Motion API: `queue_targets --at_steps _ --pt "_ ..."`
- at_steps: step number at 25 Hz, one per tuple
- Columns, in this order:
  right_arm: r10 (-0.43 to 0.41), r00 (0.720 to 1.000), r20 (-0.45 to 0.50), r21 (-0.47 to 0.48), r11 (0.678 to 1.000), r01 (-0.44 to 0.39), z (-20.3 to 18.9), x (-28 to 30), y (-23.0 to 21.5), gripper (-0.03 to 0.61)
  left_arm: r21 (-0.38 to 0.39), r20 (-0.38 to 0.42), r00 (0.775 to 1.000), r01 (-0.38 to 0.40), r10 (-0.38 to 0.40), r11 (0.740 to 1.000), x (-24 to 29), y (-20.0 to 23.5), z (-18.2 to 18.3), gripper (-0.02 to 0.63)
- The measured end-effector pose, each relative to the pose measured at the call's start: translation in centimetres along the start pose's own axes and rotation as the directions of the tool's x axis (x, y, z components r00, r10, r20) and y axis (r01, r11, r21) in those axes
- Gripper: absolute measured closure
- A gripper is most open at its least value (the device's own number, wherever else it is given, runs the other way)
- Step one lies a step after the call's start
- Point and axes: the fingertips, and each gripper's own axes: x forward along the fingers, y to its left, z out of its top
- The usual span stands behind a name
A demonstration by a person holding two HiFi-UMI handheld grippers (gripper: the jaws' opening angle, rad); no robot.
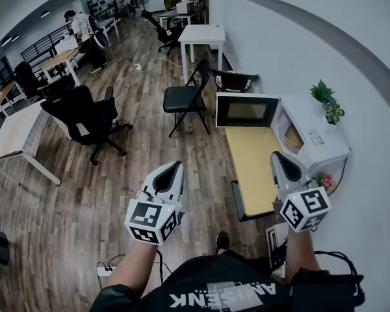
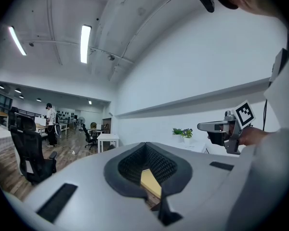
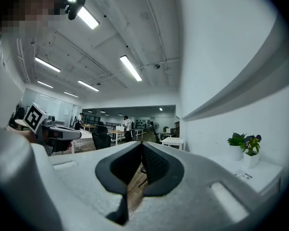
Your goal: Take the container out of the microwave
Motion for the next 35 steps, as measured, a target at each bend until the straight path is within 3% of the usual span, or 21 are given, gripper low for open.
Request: queue_targets --at_steps 13,25,33,35 --pt "0.018 1.000 0.011 0.021 1.000 -0.018 -0.1 6.8 -11.4 0.572 -0.035 -0.019 0.999 0.032 -0.033 0.999 14.2 -0.5 0.8 0.611" --pt "-0.046 0.999 -0.006 0.045 0.998 0.046 -2.0 8.2 -20.3 0.567 -0.015 -0.041 0.994 0.098 -0.098 0.995 25.6 -3.3 0.8 0.611" --pt "-0.135 0.991 -0.006 0.053 0.989 0.135 -3.4 8.6 -24.5 0.549 -0.010 -0.058 0.975 0.216 -0.216 0.976 31.9 -5.5 -0.5 0.609" --pt "-0.177 0.984 -0.017 0.056 0.983 0.178 -3.8 8.7 -24.9 0.541 -0.014 -0.066 0.962 0.265 -0.265 0.964 33.3 -5.7 -0.9 0.555"
